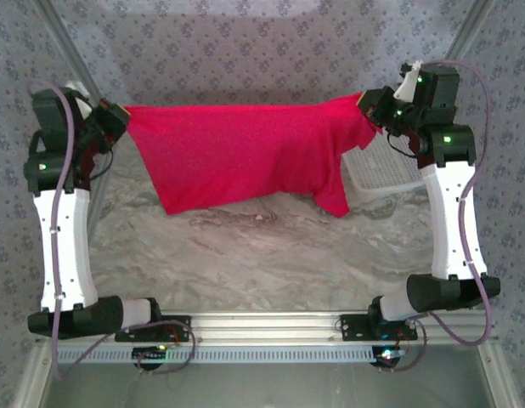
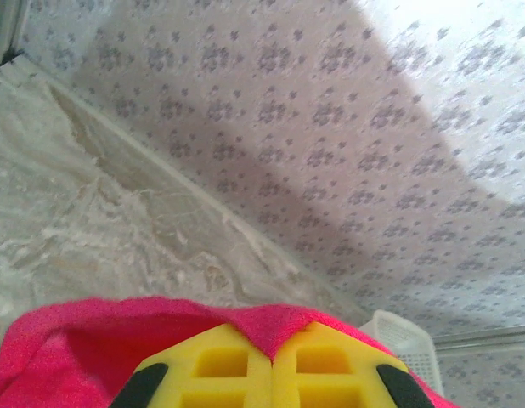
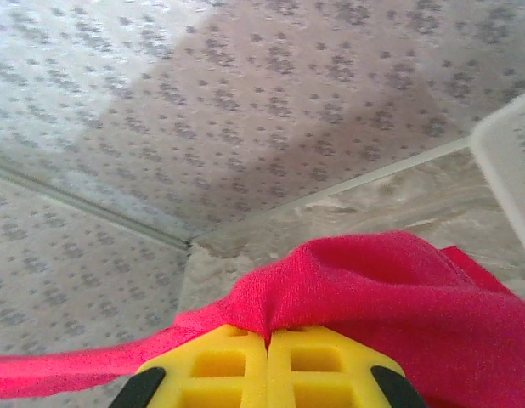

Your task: Fold the inside-out t-shirt

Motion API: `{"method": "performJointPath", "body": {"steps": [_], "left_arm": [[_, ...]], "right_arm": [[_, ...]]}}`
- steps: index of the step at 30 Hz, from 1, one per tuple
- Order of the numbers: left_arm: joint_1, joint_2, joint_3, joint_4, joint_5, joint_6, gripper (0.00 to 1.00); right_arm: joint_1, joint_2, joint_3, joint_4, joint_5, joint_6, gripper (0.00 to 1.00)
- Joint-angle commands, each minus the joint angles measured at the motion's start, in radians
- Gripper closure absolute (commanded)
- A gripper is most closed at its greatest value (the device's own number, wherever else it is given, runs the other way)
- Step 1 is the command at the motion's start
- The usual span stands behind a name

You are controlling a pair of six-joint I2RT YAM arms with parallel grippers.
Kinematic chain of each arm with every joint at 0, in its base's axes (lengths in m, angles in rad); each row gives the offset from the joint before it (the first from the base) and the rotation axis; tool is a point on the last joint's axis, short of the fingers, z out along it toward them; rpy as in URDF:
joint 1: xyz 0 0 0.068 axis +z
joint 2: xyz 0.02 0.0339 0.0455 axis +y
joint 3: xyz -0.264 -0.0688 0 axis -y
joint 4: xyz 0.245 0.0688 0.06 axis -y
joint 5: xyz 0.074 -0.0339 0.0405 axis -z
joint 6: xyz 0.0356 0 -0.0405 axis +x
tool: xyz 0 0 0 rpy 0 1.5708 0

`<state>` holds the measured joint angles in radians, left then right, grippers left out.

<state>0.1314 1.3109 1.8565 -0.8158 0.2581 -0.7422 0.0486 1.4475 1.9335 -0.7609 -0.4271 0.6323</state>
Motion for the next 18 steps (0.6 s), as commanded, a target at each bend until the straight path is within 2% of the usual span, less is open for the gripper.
{"method": "performJointPath", "body": {"steps": [1,6,9,13,18], "left_arm": [[0.085,0.0,0.154,0.001,0.109,0.009,1.0],[0.181,0.002,0.319,0.004,0.215,-0.01,1.0],[0.229,0.007,0.449,-0.017,0.237,-0.016,1.0],[0.238,0.034,0.608,-0.068,0.205,0.009,1.0],[0.238,0.051,0.577,-0.056,0.196,0.013,1.0]], "right_arm": [[-0.02,-0.022,0.092,0.051,-0.103,0.006,1.0],[-0.02,-0.18,0.082,0.199,-0.184,-0.025,1.0],[-0.02,-0.288,0.084,0.21,-0.132,-0.08,1.0],[-0.021,-0.37,0.091,0.171,-0.051,-0.141,1.0],[-0.021,-0.33,0.08,0.127,-0.002,-0.171,1.0]]}}
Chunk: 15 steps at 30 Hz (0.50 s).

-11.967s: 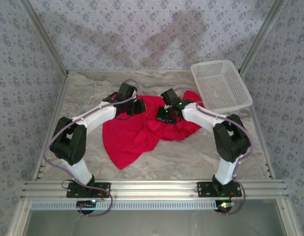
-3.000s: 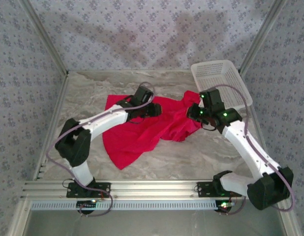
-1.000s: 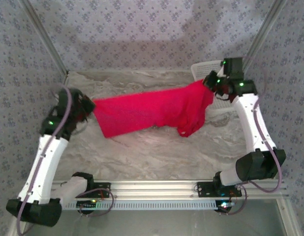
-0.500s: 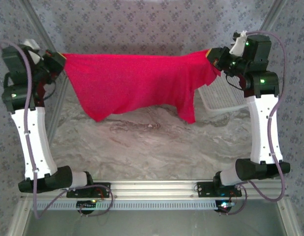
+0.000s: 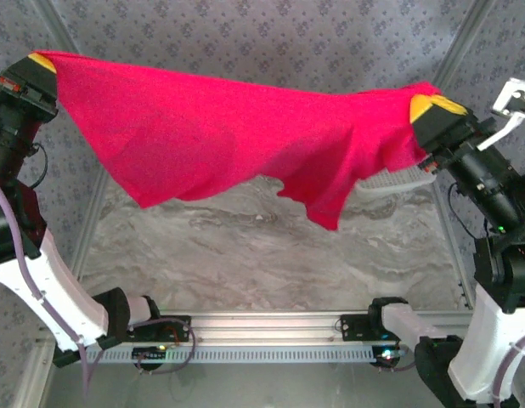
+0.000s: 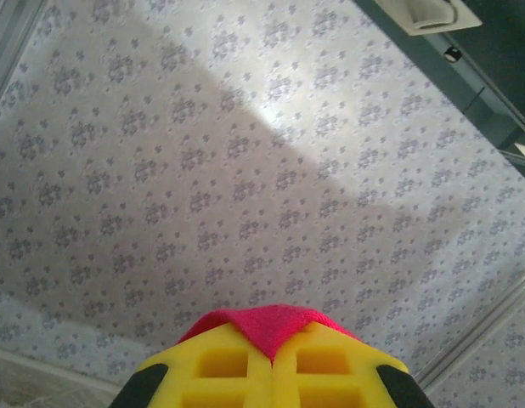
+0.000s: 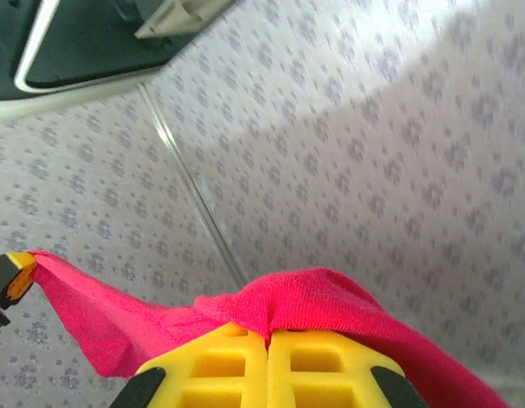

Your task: Fold the inside-out t-shirt

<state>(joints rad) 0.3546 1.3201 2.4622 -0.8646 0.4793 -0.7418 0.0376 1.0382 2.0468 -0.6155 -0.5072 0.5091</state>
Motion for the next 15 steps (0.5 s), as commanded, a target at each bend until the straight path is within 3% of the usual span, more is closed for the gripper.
{"method": "performJointPath", "body": {"steps": [1,6,10,15], "left_arm": [[0.015,0.045,-0.066,0.012,-0.007,0.004,1.0],[-0.017,0.061,-0.371,0.177,0.044,-0.006,1.0],[-0.102,0.137,-0.588,0.266,-0.004,0.062,1.0],[-0.178,0.353,-0.685,0.35,-0.1,0.118,1.0]], "right_arm": [[-0.011,0.1,-0.043,-0.009,0.084,-0.05,1.0],[0.002,0.238,-0.111,0.053,0.086,-0.041,1.0],[0.042,0.38,-0.174,0.098,0.094,-0.048,1.0],[0.102,0.633,-0.176,0.107,0.129,-0.059,1.0]]}}
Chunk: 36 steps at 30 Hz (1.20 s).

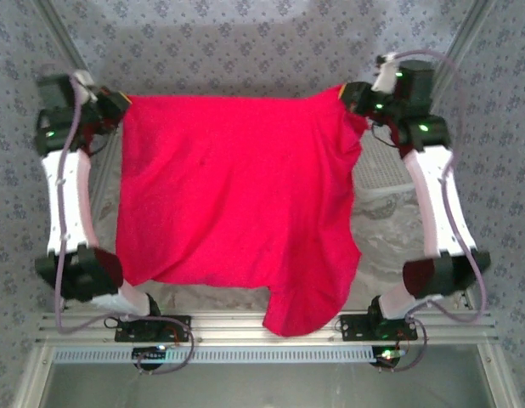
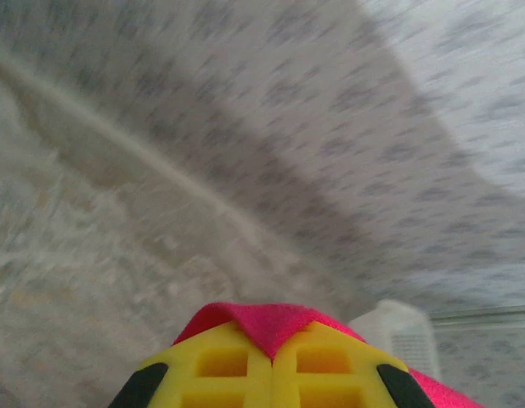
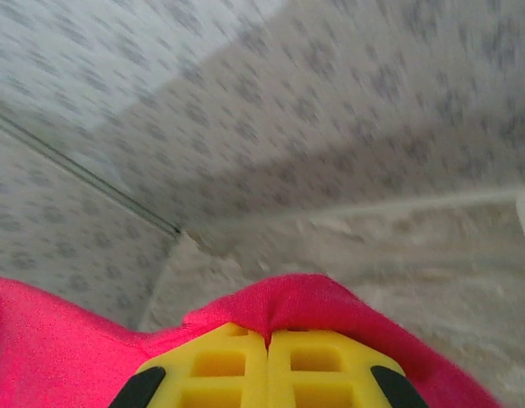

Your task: Fold the inside-out t-shirt

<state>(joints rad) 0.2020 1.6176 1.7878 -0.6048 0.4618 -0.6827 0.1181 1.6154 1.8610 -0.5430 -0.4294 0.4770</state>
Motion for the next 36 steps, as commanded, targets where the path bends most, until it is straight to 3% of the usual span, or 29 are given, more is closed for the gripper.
{"method": "performJointPath", "body": {"steps": [1,4,5,6,7,9,11,14,19,22,30,36], "left_arm": [[-0.036,0.121,0.006,0.091,-0.111,0.066,1.0],[-0.05,0.356,0.188,-0.002,-0.138,0.091,1.0],[-0.057,0.429,0.269,-0.06,-0.152,0.108,0.97],[-0.068,0.498,0.369,-0.155,-0.18,0.13,0.8],[-0.083,0.549,0.46,-0.243,-0.222,0.149,0.61],[-0.112,0.6,0.566,-0.367,-0.305,0.172,0.48],[-0.15,0.569,0.546,-0.423,-0.381,0.176,0.46],[-0.208,0.397,0.267,-0.319,-0.398,0.163,0.45],[-0.255,0.085,-0.421,0.144,-0.177,-0.005,0.46],[-0.263,0.053,-0.604,0.279,-0.11,-0.057,0.46],[-0.25,0.247,-0.604,0.287,-0.149,-0.034,0.48],[-0.202,0.446,-0.377,0.192,-0.278,-0.01,0.47]], "right_arm": [[0.032,0.121,0.027,0.029,0.072,-0.025,1.0],[0.04,0.352,0.186,-0.067,0.093,0.003,0.95],[0.039,0.433,0.272,-0.129,0.082,0.018,0.81],[0.04,0.534,0.388,-0.217,0.074,0.034,0.59],[0.043,0.622,0.512,-0.311,0.073,0.052,0.48],[0.055,0.734,0.697,-0.467,0.097,0.063,0.43],[0.077,0.751,0.718,-0.545,0.135,0.064,0.41],[0.118,0.644,0.493,-0.496,0.19,0.03,0.41],[0.185,0.407,-0.052,-0.19,0.209,0.09,0.41],[0.208,0.386,-0.205,-0.106,0.195,0.093,0.42],[0.202,0.551,-0.216,-0.068,0.201,0.115,0.44],[0.173,0.808,0.088,-0.15,0.193,0.107,0.44]]}}
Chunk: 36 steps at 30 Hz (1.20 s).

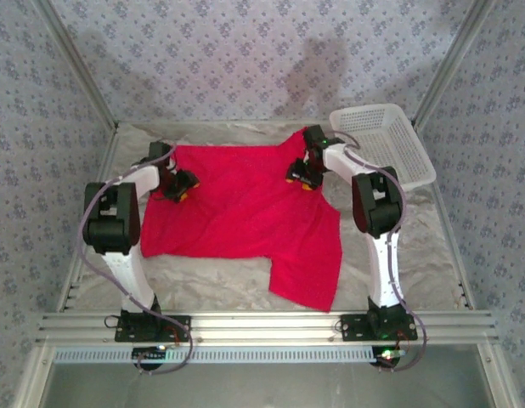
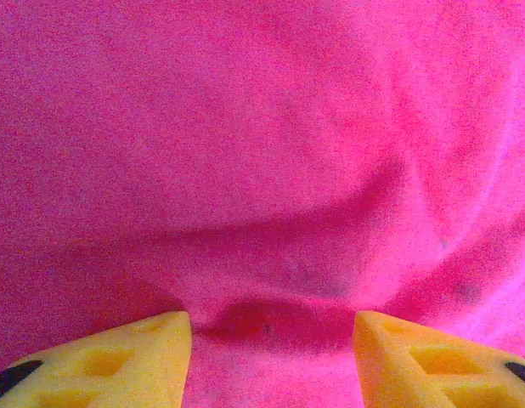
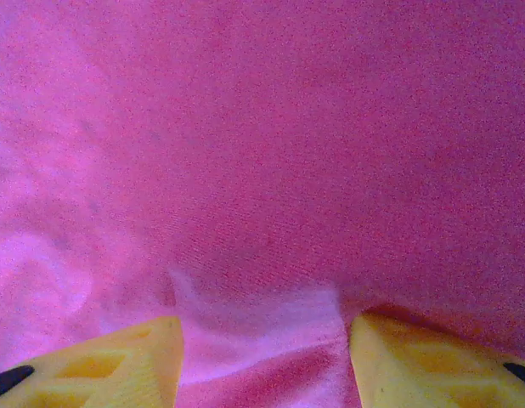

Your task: Fold the inside-out t-shirt

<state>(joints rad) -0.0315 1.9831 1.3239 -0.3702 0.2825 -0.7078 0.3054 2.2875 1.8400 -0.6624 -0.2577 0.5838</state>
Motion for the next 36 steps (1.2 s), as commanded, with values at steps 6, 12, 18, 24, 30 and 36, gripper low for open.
{"method": "performJointPath", "body": {"steps": [6,12,18,24,30,36], "left_arm": [[0.098,0.168,0.286,-0.15,-0.159,0.027,0.48],[0.081,-0.088,0.147,-0.192,-0.175,0.061,0.46],[0.11,-0.466,-0.174,-0.303,-0.33,0.045,0.5],[0.115,-0.613,-0.411,-0.358,-0.301,0.049,0.5],[0.117,-0.613,-0.521,-0.315,-0.288,0.009,0.49],[0.127,-0.532,-0.542,-0.211,-0.276,-0.003,0.5]], "right_arm": [[-0.052,0.34,0.579,-0.278,0.021,-0.042,0.41],[-0.031,0.074,0.409,-0.297,0.031,-0.159,0.38],[0.034,-0.332,-0.115,-0.093,0.057,-0.133,0.36],[0.055,-0.521,-0.368,-0.036,0.02,-0.113,0.37],[0.057,-0.625,-0.51,-0.045,0.011,-0.128,0.37],[0.046,-0.708,-0.634,-0.053,0.013,-0.132,0.37]]}}
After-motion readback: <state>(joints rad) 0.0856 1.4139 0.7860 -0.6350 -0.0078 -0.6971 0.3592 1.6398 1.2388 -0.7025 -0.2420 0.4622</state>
